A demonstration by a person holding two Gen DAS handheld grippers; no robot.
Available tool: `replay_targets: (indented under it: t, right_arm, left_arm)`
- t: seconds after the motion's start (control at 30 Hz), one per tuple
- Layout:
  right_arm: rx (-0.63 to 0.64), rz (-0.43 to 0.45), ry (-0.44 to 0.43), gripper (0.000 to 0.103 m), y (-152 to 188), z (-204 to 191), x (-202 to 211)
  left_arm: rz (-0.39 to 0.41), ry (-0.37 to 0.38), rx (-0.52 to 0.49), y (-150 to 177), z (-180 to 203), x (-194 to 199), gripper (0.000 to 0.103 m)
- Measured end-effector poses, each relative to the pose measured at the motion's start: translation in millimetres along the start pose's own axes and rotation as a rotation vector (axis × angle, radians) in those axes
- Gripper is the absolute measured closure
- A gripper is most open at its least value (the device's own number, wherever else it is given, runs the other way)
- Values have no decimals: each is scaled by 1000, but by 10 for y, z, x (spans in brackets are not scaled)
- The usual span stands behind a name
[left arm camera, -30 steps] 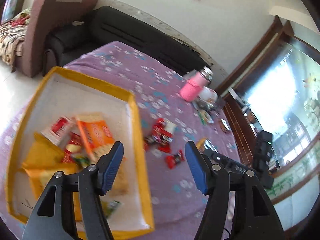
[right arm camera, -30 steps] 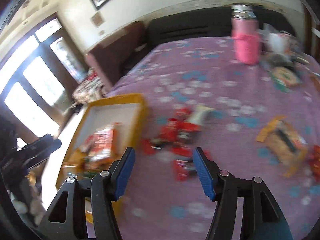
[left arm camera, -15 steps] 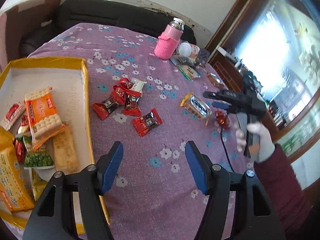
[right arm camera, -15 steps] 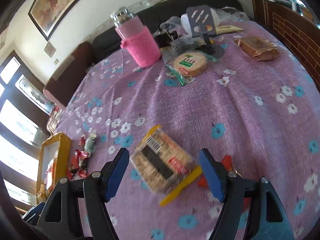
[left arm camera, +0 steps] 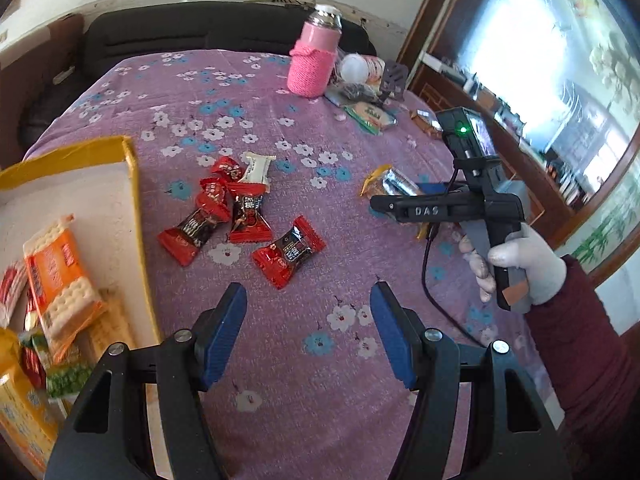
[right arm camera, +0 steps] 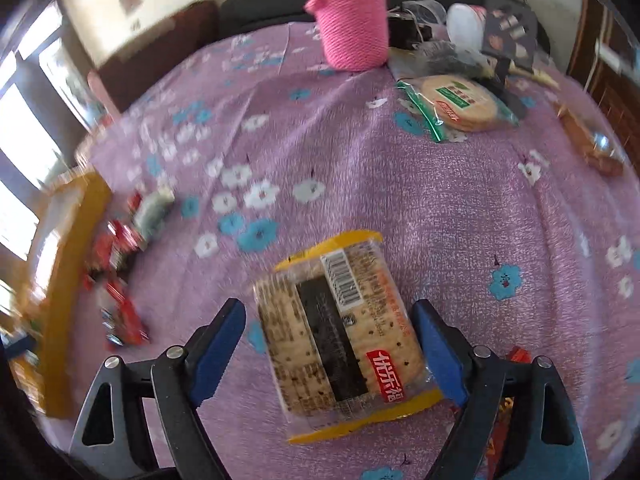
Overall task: Organize snacks
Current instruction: 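Grasp clear cracker pack with right gripper while left grasps red chocolate candy, then drop cracker pack into tray with right gripper while left drops red candy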
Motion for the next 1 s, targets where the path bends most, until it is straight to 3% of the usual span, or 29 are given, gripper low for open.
replay_targets:
  t: [0.07, 0.17, 0.33, 0.53, 0.6, 0.67, 0.83, 1.0]
  right_arm:
    - [-5, 33, 46, 22, 51, -49, 13]
    - [-71, 58, 9, 32, 142, -54, 109]
    - [-122, 108, -85, 32, 451, -128, 316]
    - [-138, 158, -154, 32, 485, -193, 369]
    - [-144, 165, -164, 32, 491, -185, 370]
    - [-148, 166, -172, 32, 490, -184, 375]
    - [-162, 168, -183, 33, 495, -154, 381]
    - [-179, 187, -190, 33, 510, -145, 411]
  left_arm:
    - [-34, -24, -41, -40, 41, -138, 40]
    - [-68, -43, -106, -73, 115, -299, 40]
    - [-119, -78, -227, -165, 225, -627, 40]
    - [-157, -135, -286, -252, 226, -978, 40]
    - [-173, -149, -302, -228, 270, -1037, 50]
    - [-164, -135, -309, -211, 324, -1037, 81]
    - [-127, -152, -279, -144, 359, -964, 81]
    - [-77, -104, -199, -127, 360, -726, 81]
Point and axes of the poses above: each gripper's, at about its wrist camera, not at the fingertips, and x roughly against the way its jaws point, z to its right, y to its underside, the point moved 4 cm from there along -x, roughly the way its jaws point, and after that the axes turned 1 degree about -y, right-handed, at the moved point
